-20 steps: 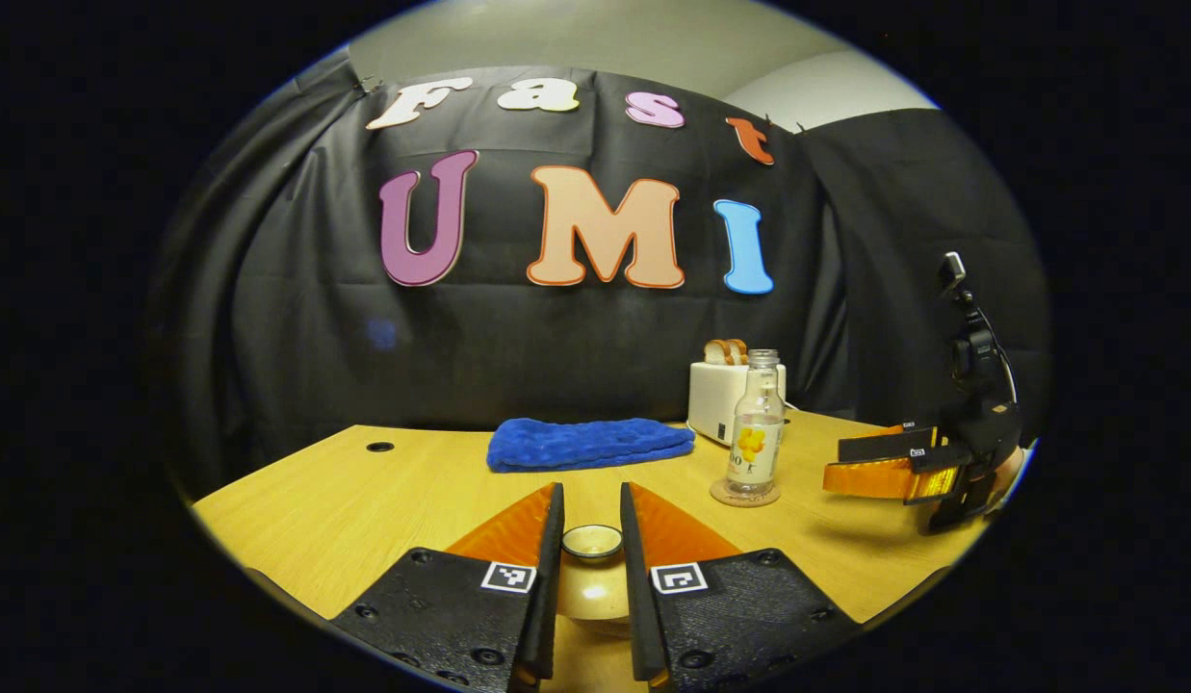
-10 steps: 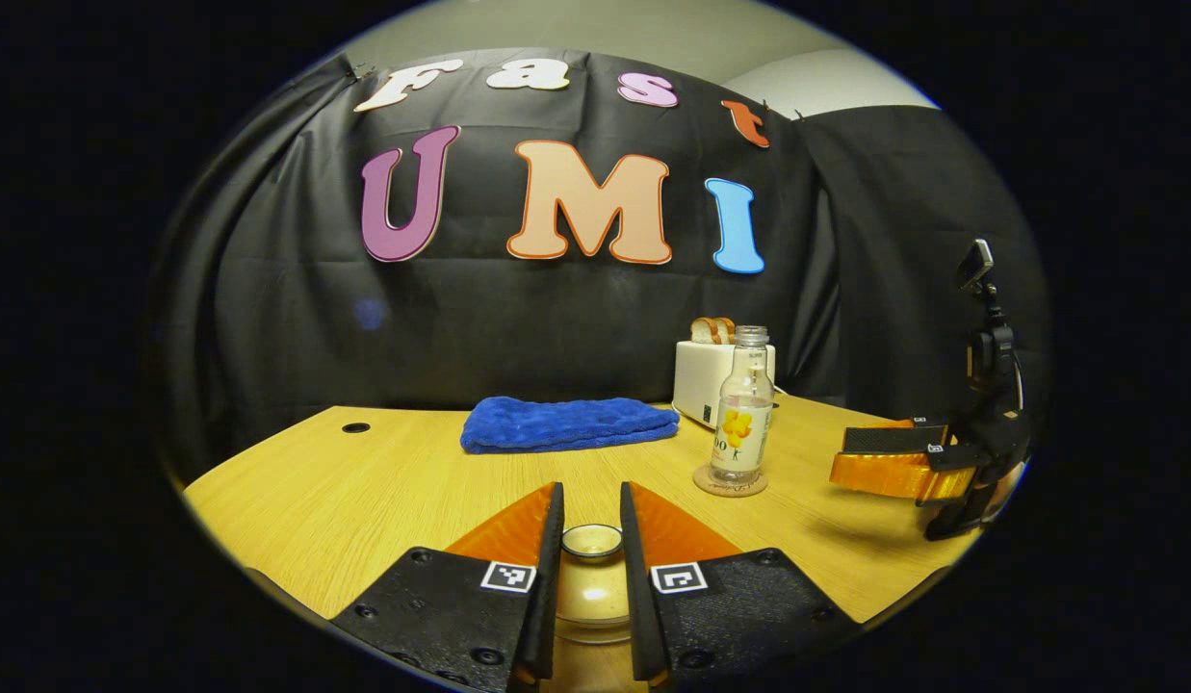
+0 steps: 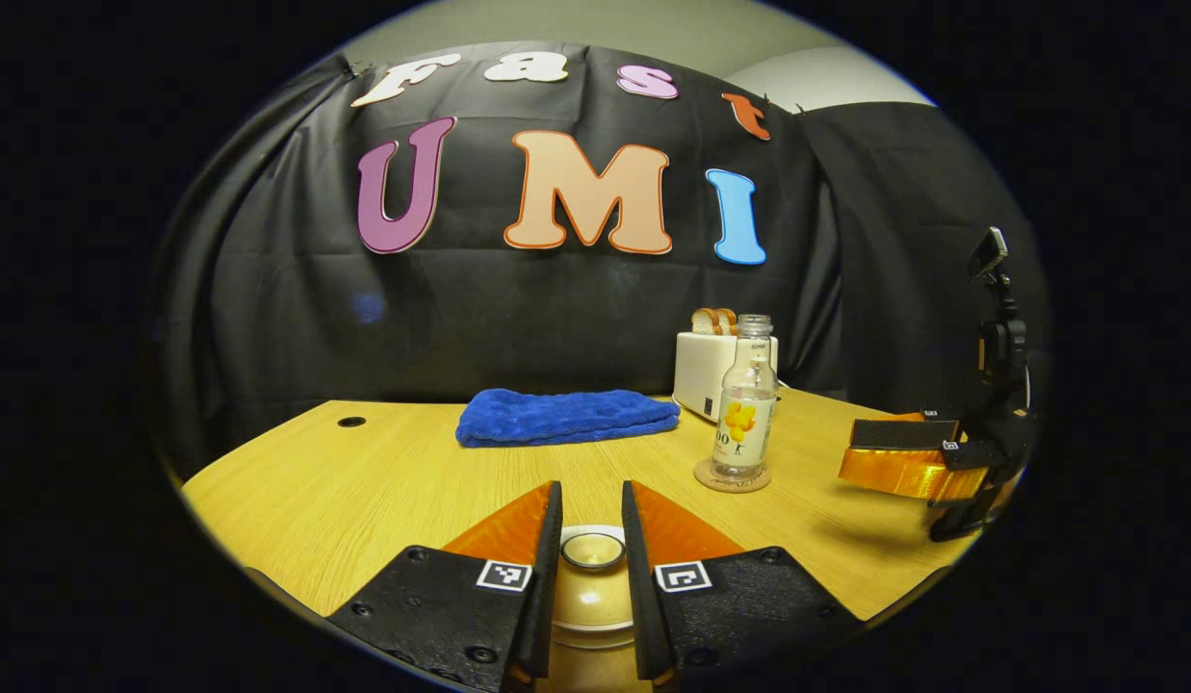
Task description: Open the teacup lid with one hand, grasp the water bottle and pour water into the teacup with the other hand; after pouring, place the water bottle on the coaster and then close the teacup lid.
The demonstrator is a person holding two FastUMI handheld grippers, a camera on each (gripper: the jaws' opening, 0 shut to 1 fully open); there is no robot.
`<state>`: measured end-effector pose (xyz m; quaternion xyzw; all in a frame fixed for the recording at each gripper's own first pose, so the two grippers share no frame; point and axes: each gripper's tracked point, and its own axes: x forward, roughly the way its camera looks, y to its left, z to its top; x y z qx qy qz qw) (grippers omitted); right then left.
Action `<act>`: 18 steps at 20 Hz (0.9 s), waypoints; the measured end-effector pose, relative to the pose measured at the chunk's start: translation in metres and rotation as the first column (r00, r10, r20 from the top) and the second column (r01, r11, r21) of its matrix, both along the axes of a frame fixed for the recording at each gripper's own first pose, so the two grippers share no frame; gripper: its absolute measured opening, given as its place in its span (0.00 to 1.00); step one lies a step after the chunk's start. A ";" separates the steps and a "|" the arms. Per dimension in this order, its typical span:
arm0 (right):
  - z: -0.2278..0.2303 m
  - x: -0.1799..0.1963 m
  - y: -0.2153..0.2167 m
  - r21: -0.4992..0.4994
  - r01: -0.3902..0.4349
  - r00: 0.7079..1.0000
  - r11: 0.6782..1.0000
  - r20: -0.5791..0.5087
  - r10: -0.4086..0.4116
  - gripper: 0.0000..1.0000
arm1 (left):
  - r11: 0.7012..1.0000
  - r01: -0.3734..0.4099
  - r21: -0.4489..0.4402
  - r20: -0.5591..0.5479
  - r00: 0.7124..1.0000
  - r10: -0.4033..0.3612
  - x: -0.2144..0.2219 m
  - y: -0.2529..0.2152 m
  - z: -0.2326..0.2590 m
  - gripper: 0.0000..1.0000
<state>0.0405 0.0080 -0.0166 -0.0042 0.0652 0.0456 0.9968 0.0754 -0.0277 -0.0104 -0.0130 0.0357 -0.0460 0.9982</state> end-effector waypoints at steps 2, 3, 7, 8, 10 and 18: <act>0.001 -0.001 0.000 -0.001 0.003 1.000 1.000 0.006 -0.003 0.91 | 1.000 0.003 0.007 0.006 1.000 -0.003 -0.002 0.000 0.003 0.32; 0.001 -0.001 0.000 0.000 0.004 1.000 1.000 0.009 -0.004 0.91 | 1.000 0.004 0.010 0.007 1.000 -0.004 -0.002 -0.001 0.003 0.32; 0.003 -0.002 -0.001 0.001 0.009 1.000 1.000 0.017 -0.009 0.91 | 1.000 -0.009 0.006 0.026 1.000 0.009 -0.011 0.002 0.008 0.60; 0.003 -0.003 -0.001 0.001 0.010 1.000 1.000 0.019 -0.010 0.91 | 1.000 -0.015 0.005 0.035 0.999 0.015 -0.014 0.003 0.010 0.63; 0.004 -0.004 -0.003 0.002 0.016 1.000 1.000 0.025 -0.016 0.91 | 1.000 -0.028 0.002 0.052 0.998 0.028 -0.020 0.007 0.015 0.71; 0.009 -0.005 -0.006 0.006 0.031 0.998 1.000 0.053 -0.031 0.94 | 0.996 -0.089 -0.019 0.068 0.994 0.091 -0.044 0.024 0.012 0.79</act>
